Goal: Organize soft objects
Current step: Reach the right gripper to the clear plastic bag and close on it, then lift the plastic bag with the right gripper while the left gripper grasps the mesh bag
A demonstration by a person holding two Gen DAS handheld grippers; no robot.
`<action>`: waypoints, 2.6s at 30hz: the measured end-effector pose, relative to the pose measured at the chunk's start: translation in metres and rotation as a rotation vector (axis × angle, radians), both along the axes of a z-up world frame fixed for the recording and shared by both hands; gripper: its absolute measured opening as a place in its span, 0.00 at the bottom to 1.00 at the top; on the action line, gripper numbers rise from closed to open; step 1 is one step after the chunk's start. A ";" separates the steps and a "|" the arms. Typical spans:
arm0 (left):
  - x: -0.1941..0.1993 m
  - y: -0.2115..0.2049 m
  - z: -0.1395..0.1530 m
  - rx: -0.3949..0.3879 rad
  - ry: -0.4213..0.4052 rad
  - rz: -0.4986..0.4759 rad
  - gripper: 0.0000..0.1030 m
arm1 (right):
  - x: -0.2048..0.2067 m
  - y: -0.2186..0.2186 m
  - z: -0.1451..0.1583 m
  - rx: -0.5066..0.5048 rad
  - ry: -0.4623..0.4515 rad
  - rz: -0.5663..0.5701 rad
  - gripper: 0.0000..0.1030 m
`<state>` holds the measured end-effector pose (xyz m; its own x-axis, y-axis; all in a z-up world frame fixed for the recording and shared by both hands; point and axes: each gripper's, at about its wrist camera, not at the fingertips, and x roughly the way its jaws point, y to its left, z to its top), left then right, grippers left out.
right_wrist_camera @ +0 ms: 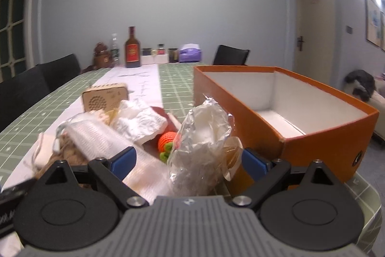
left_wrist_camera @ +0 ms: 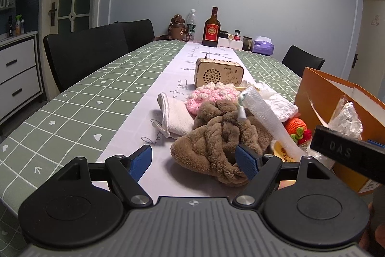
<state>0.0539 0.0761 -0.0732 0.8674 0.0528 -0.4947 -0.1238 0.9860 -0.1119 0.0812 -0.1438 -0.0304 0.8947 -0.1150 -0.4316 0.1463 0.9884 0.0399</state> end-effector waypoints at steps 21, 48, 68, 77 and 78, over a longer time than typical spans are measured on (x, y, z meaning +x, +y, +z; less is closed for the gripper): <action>0.006 0.028 -0.007 -0.080 0.001 0.067 0.90 | 0.026 0.023 -0.020 -0.029 -0.049 -0.233 0.47; -0.011 0.009 0.009 -0.004 -0.040 0.067 0.90 | -0.029 -0.033 0.006 -0.078 0.046 0.233 0.34; 0.010 -0.050 0.013 -0.196 0.029 -0.240 0.90 | -0.058 -0.079 0.050 0.021 -0.115 0.333 0.33; 0.045 -0.073 0.000 -0.261 0.116 -0.207 0.90 | -0.038 -0.107 0.075 0.092 -0.148 0.339 0.33; 0.048 -0.073 0.002 -0.266 0.124 -0.198 0.90 | -0.034 -0.108 0.076 0.092 -0.144 0.340 0.33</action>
<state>0.1022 0.0029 -0.0714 0.7808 -0.2547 -0.5705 0.0379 0.9307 -0.3637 0.0472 -0.2517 0.0459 0.9271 0.2327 -0.2938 -0.2034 0.9708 0.1272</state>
